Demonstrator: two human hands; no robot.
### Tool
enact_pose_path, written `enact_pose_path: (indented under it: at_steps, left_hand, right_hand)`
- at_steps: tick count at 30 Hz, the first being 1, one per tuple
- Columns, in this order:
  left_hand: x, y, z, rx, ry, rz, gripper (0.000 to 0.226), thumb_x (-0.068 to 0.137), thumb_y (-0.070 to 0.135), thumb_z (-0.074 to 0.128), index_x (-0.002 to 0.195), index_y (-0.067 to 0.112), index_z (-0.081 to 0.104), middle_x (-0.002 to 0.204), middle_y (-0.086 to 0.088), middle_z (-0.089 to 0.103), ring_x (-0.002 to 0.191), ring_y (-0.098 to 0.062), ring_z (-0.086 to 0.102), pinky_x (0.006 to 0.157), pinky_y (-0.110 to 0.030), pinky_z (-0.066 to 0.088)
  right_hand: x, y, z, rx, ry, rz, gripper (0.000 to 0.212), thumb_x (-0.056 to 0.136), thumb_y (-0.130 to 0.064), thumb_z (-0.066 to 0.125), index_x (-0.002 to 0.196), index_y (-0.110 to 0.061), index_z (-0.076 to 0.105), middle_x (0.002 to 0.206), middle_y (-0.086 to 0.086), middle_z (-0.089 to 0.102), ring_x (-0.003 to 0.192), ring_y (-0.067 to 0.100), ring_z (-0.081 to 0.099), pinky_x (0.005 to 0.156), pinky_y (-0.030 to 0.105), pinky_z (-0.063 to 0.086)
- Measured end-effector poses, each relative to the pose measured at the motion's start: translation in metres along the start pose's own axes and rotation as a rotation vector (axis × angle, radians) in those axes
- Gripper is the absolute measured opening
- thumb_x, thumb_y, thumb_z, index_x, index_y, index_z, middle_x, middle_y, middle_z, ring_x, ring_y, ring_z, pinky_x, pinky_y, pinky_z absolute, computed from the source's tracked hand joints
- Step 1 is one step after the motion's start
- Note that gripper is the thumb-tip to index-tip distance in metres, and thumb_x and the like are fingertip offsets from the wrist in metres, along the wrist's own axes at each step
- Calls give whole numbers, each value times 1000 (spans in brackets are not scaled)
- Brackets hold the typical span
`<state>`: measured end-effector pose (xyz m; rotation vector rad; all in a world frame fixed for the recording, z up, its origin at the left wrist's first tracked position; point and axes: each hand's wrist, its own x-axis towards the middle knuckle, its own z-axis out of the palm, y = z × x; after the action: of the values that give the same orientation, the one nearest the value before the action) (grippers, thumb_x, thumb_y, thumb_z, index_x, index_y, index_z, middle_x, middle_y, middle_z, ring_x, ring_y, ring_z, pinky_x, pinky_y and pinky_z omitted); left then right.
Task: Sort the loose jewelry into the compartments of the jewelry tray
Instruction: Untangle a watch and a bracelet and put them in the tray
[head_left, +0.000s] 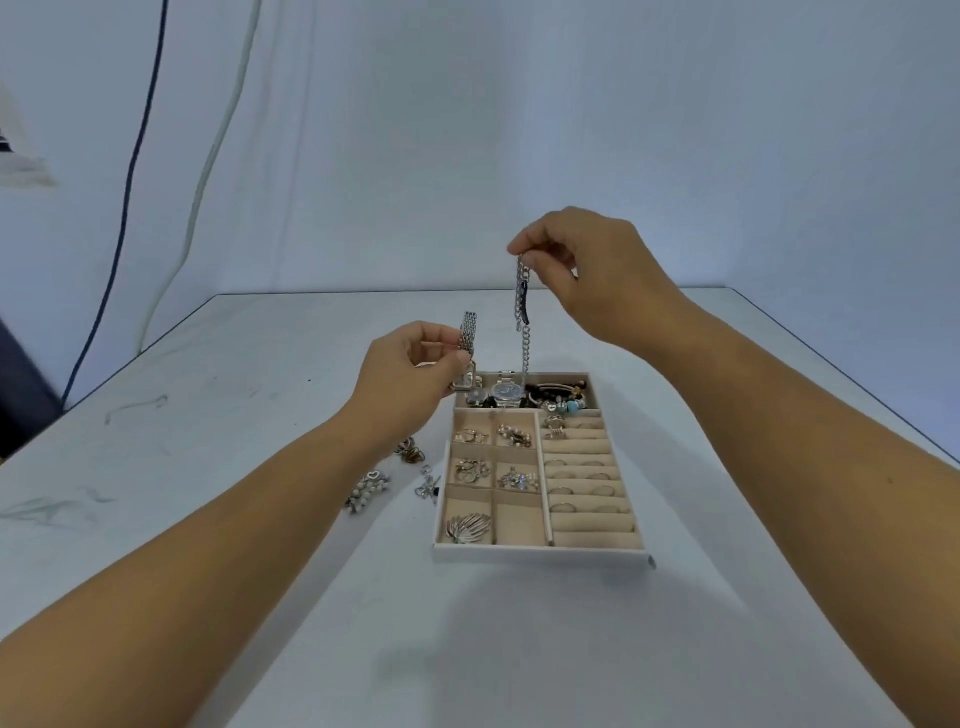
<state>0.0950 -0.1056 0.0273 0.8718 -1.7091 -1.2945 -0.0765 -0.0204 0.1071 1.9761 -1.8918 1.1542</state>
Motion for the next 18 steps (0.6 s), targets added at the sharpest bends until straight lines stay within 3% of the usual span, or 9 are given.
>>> enact_pose_path:
  at_steps: [3, 6, 11, 15, 18]
  left_hand:
    - [7, 1, 10, -74, 2, -39, 15, 84, 2, 68, 86, 17, 65, 92, -15, 67, 84, -22, 66, 78, -35, 58]
    - [11, -1, 16, -117, 17, -77, 14, 83, 4, 69, 86, 17, 65, 92, -13, 70, 88, -24, 67, 83, -40, 57]
    - [14, -5, 27, -121, 14, -123, 13, 82, 5, 70, 85, 17, 65, 85, -8, 70, 84, -24, 66, 86, -41, 55]
    - [13, -4, 34, -140, -11, -150, 11, 83, 5, 69, 85, 15, 64, 80, -6, 68, 67, -16, 62, 55, -19, 52]
    - [15, -3, 40, -133, -24, -173, 9, 83, 6, 70, 86, 13, 65, 82, -7, 66, 65, -13, 61, 53, -14, 50]
  right_hand:
    - [4, 3, -8, -16, 33, 4, 19, 94, -15, 53, 106, -17, 66, 98, -2, 62, 76, -1, 50, 72, 1, 37]
    - [4, 8, -11, -16, 60, 12, 18, 94, -14, 53, 107, -16, 66, 99, -1, 62, 78, 2, 50, 72, 1, 37]
    - [-10, 27, 0, 3, 5, 61, 18, 94, -14, 54, 106, -16, 66, 101, 1, 63, 82, 5, 52, 74, 1, 37]
    - [-20, 42, 6, 26, -11, 103, 18, 94, -14, 54, 106, -16, 66, 101, 1, 64, 81, 3, 53, 73, 0, 38]
    - [-20, 49, 2, 11, 6, 113, 18, 93, -14, 54, 106, -16, 66, 99, -1, 62, 78, -4, 52, 72, -3, 36]
